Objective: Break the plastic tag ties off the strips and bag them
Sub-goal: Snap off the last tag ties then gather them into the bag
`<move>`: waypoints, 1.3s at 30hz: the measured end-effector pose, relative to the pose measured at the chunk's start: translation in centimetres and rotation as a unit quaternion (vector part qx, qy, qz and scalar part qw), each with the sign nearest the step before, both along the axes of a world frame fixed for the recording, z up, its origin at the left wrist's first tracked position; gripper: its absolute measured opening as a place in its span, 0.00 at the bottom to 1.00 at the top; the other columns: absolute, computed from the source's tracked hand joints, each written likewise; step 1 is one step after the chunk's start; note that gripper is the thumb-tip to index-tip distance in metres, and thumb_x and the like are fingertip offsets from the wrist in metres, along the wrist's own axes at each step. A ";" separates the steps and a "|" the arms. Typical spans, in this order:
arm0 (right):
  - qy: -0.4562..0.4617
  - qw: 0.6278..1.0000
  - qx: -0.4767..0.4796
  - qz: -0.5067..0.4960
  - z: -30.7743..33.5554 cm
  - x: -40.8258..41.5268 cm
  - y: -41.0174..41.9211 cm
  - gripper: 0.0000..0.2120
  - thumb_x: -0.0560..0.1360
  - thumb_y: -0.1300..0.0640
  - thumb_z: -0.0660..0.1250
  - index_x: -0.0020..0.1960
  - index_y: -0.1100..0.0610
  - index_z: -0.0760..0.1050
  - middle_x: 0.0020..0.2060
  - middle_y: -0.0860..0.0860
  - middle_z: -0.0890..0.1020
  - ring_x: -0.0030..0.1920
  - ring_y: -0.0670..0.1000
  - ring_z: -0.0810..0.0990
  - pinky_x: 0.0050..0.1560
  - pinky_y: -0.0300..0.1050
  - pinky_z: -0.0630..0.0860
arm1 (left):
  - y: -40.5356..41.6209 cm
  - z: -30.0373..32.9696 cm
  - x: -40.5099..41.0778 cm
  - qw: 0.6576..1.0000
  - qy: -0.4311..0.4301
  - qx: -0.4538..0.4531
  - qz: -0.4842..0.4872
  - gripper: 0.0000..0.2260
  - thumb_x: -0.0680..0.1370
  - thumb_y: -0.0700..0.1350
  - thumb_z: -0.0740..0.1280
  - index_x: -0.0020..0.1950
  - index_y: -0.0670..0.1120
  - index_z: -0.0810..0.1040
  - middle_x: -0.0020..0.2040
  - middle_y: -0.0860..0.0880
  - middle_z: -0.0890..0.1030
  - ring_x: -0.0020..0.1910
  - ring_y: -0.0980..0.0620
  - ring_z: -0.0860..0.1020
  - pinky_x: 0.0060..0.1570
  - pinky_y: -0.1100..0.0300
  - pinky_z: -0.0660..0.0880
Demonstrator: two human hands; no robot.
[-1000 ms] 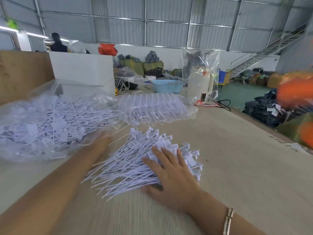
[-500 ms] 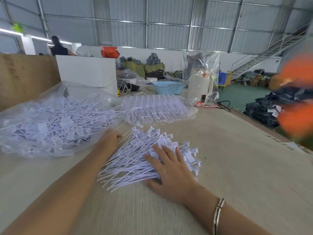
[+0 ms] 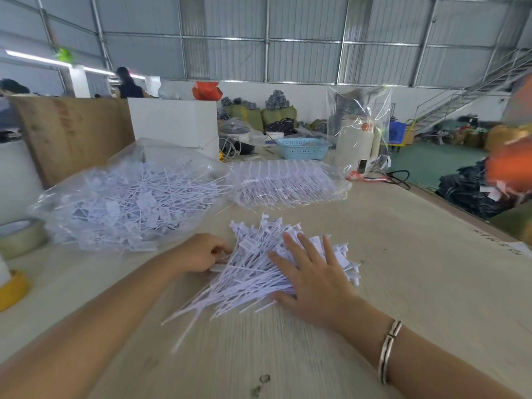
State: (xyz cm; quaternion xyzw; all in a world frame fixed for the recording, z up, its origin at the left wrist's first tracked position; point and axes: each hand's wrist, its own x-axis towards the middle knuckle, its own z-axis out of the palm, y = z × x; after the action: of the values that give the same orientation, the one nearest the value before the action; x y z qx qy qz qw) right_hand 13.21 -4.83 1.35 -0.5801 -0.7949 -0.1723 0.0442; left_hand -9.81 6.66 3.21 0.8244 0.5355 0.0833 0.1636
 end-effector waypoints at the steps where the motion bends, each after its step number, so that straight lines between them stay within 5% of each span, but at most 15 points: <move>1: -0.005 1.000 -0.003 0.001 0.1 0.1 -0.1 0.35 0.73 0.31 0.43 0.75 0.44 0.42 0.76 0.53 0.41 0.75 0.57 0.40 0.68 0.64 0.31 | -0.5 0.0 0.0 1.000 0.005 0.002 -0.006 0.12 0.79 0.39 0.61 0.61 0.45 0.78 0.57 0.50 0.79 0.54 0.51 0.76 0.51 0.62 0.70; 6: -0.001 0.999 -0.026 0.023 1.0 0.4 -0.8 0.40 0.69 0.27 0.42 0.74 0.43 0.35 0.75 0.50 0.37 0.75 0.54 0.37 0.69 0.64 0.30 | -1.6 0.7 1.3 0.999 -0.010 -0.008 0.029 0.11 0.80 0.43 0.56 0.39 0.42 0.72 0.39 0.45 0.75 0.37 0.50 0.72 0.35 0.60 0.65; 8: 0.024 0.999 -0.025 0.039 1.8 0.9 -1.4 0.41 0.67 0.26 0.42 0.74 0.42 0.34 0.75 0.48 0.36 0.75 0.52 0.35 0.68 0.61 0.27 | -2.0 1.4 2.0 0.998 -0.040 -0.008 0.042 0.14 0.81 0.49 0.55 0.54 0.42 0.75 0.56 0.42 0.75 0.50 0.48 0.76 0.46 0.58 0.70; 10: 0.046 0.998 -0.006 0.049 2.2 1.7 -2.2 0.39 0.69 0.27 0.46 0.74 0.40 0.35 0.75 0.45 0.36 0.75 0.49 0.35 0.67 0.56 0.24 | -3.0 2.0 2.6 0.998 -0.052 0.003 0.039 0.25 0.79 0.60 0.55 0.70 0.46 0.68 0.71 0.44 0.65 0.68 0.46 0.66 0.65 0.52 0.65; 13: 0.058 0.997 0.007 0.048 1.6 2.8 -3.8 0.36 0.71 0.31 0.48 0.74 0.40 0.40 0.75 0.44 0.40 0.75 0.49 0.38 0.68 0.53 0.25 | -6.2 2.6 4.0 0.998 -0.040 0.031 -0.039 0.44 0.63 0.79 0.53 0.70 0.52 0.65 0.69 0.51 0.64 0.68 0.51 0.62 0.65 0.50 0.65; 15: 0.049 0.998 0.003 0.042 0.9 3.0 -4.6 0.33 0.73 0.36 0.50 0.75 0.41 0.44 0.75 0.45 0.41 0.76 0.51 0.40 0.68 0.53 0.26 | -8.2 1.9 4.9 0.993 0.050 0.076 -0.071 0.51 0.56 0.82 0.52 0.70 0.51 0.63 0.66 0.53 0.65 0.66 0.51 0.63 0.63 0.52 0.66; 19: 0.053 0.998 0.010 0.025 0.9 1.9 -5.2 0.31 0.77 0.44 0.54 0.75 0.42 0.43 0.74 0.45 0.34 0.74 0.49 0.36 0.69 0.51 0.27 | -9.5 0.3 6.3 0.981 0.146 0.124 -0.038 0.41 0.62 0.76 0.61 0.63 0.47 0.66 0.60 0.49 0.68 0.62 0.47 0.67 0.54 0.52 0.66; 21: 0.180 0.982 0.004 0.056 1.0 1.1 -6.0 0.28 0.77 0.48 0.59 0.73 0.39 0.52 0.74 0.40 0.43 0.73 0.40 0.40 0.70 0.39 0.33 | -9.1 0.1 6.7 0.984 0.123 0.128 -0.007 0.35 0.66 0.70 0.64 0.62 0.47 0.66 0.61 0.48 0.70 0.62 0.46 0.68 0.54 0.52 0.67; 23: 0.435 0.897 -0.058 0.053 1.1 -0.3 -7.8 0.21 0.75 0.52 0.65 0.64 0.36 0.65 0.70 0.34 0.58 0.69 0.31 0.54 0.69 0.31 0.51 | -8.6 0.1 7.1 0.985 0.121 0.123 0.010 0.33 0.68 0.68 0.65 0.63 0.46 0.65 0.62 0.47 0.71 0.63 0.45 0.68 0.55 0.50 0.67; 25: 0.725 0.668 -0.166 -0.027 1.4 -1.7 -9.4 0.18 0.70 0.60 0.71 0.56 0.44 0.76 0.58 0.42 0.76 0.58 0.40 0.74 0.57 0.38 0.71 | -8.4 -0.1 7.4 0.984 0.129 0.120 0.022 0.34 0.68 0.67 0.65 0.64 0.46 0.65 0.62 0.46 0.72 0.63 0.44 0.68 0.56 0.50 0.67; 27: 0.874 0.399 -0.265 -0.085 1.2 -2.4 -9.6 0.20 0.61 0.66 0.71 0.51 0.58 0.75 0.43 0.56 0.79 0.44 0.55 0.76 0.44 0.46 0.70 | -8.4 -0.3 7.8 0.983 0.126 0.132 0.034 0.34 0.68 0.66 0.65 0.64 0.45 0.65 0.62 0.46 0.73 0.63 0.43 0.68 0.57 0.49 0.66; 28: 0.894 0.325 -0.290 -0.102 1.3 -2.6 -9.5 0.21 0.58 0.66 0.70 0.50 0.61 0.73 0.41 0.59 0.77 0.43 0.57 0.76 0.42 0.47 0.70 | -8.4 -0.5 7.9 0.981 0.123 0.143 0.038 0.34 0.68 0.66 0.65 0.64 0.45 0.65 0.62 0.46 0.73 0.63 0.43 0.68 0.58 0.49 0.65; 30: 0.906 0.279 -0.290 -0.133 2.2 -2.8 -8.9 0.17 0.62 0.64 0.69 0.49 0.63 0.73 0.48 0.63 0.78 0.53 0.60 0.77 0.50 0.50 0.72 | -8.3 -1.0 8.0 0.980 0.104 0.166 0.036 0.33 0.68 0.67 0.63 0.62 0.46 0.66 0.60 0.47 0.74 0.62 0.44 0.68 0.59 0.49 0.63; 33: 0.918 0.276 -0.240 -0.155 3.0 -3.2 -6.9 0.19 0.72 0.58 0.68 0.61 0.62 0.71 0.59 0.59 0.75 0.60 0.55 0.74 0.61 0.48 0.70 | -8.2 -1.8 7.6 0.982 0.063 0.178 0.028 0.31 0.67 0.71 0.60 0.60 0.49 0.66 0.59 0.50 0.74 0.60 0.46 0.67 0.57 0.51 0.62; 39: 0.916 0.287 -0.199 -0.200 3.7 -4.3 -3.1 0.13 0.71 0.51 0.70 0.48 0.60 0.77 0.40 0.55 0.81 0.39 0.52 0.79 0.35 0.44 0.74 | -8.4 -2.9 6.8 0.983 -0.019 0.180 0.024 0.25 0.67 0.64 0.59 0.60 0.53 0.66 0.58 0.54 0.73 0.59 0.50 0.66 0.55 0.56 0.60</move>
State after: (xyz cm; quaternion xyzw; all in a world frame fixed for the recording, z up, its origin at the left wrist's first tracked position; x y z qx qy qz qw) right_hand 8.95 -7.95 5.05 -0.4919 -0.1056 0.6307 0.5909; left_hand -2.96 -1.70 0.31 0.8254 0.5284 0.1977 0.0207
